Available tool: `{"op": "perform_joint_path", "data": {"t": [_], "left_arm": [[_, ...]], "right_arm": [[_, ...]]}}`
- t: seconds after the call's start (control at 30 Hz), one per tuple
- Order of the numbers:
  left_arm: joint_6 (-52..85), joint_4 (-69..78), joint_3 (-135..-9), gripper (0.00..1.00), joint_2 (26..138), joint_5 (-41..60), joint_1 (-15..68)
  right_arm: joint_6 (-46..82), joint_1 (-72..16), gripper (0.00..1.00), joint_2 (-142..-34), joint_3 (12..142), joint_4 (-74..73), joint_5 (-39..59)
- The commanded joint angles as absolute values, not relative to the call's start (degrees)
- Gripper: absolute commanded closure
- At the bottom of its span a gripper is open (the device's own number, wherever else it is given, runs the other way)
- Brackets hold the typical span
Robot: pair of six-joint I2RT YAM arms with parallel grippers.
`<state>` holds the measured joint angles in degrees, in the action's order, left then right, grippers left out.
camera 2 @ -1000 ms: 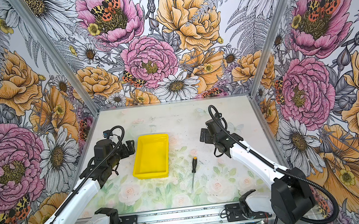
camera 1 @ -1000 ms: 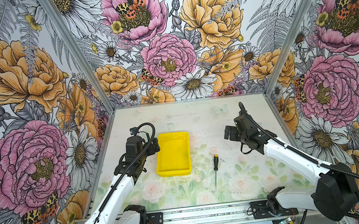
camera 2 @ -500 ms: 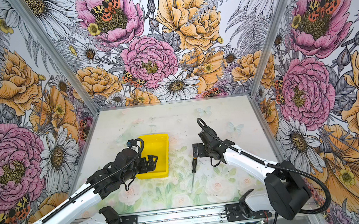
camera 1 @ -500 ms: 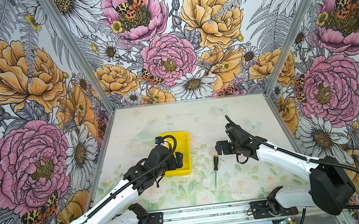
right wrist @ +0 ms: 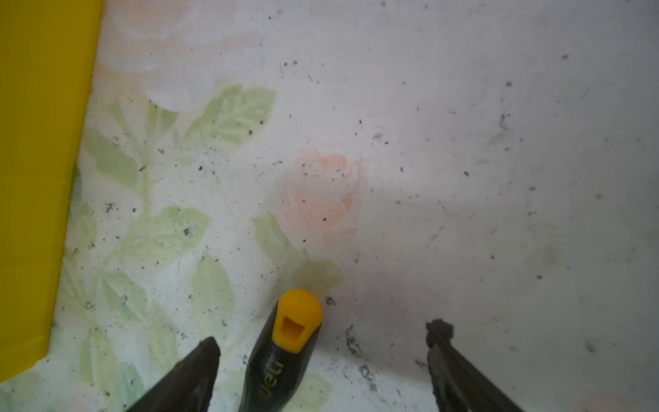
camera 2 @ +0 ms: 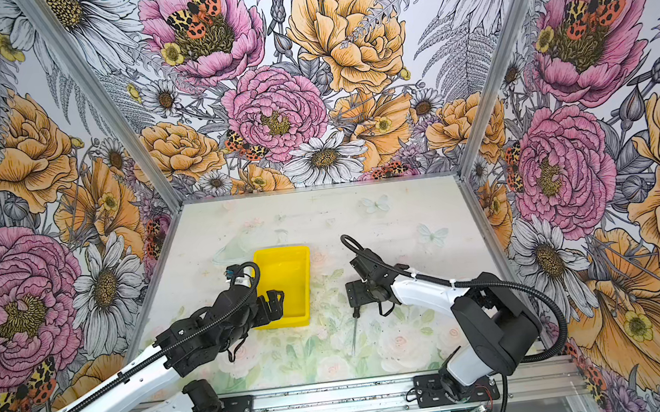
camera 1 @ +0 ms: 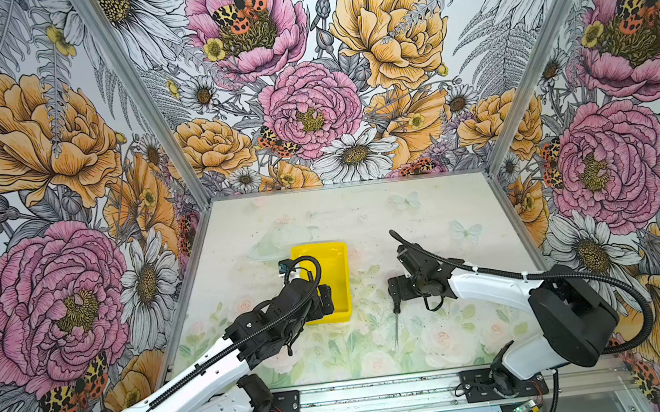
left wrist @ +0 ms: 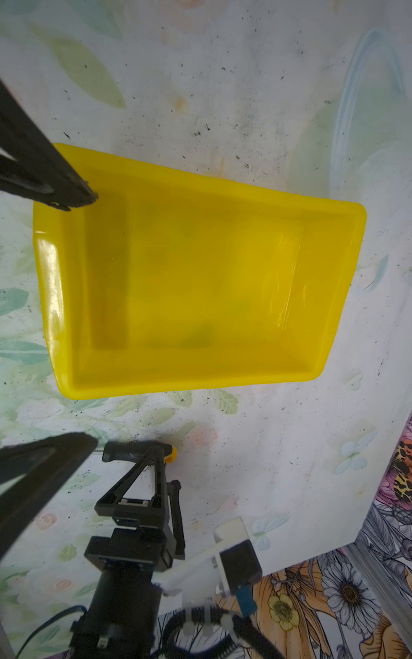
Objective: Put the screwdriver in the bin
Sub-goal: 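Lower the right gripper and close it on the black screwdriver handle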
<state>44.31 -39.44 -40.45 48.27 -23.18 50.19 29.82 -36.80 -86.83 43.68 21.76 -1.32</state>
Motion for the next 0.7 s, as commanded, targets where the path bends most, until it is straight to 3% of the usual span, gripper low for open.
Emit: {"op": "perform_joint_path", "data": {"t": [0.0, 0.1, 0.47, 0.67], "left_arm": [[44.2, -39.8, -39.3, 0.01, 46.7, -26.9, 50.3], [41.5, -39.8, -39.0, 0.01, 45.2, -25.8, 49.1], [34.2, -40.5, -35.3, 0.01, 36.0, -15.2, 40.8], [34.1, -39.9, -34.8, 0.01, 33.2, -14.9, 39.5]], "right_arm": [[31.4, -38.8, 0.19, -87.9, 45.4, 20.7, -5.0], [34.8, -40.8, 0.30, -88.4, 45.4, 20.8, -6.4], [45.6, -48.5, 0.50, -93.6, 46.5, 22.3, -11.9], [48.2, -50.1, 0.70, -95.7, 47.1, 23.0, -13.6]]}}
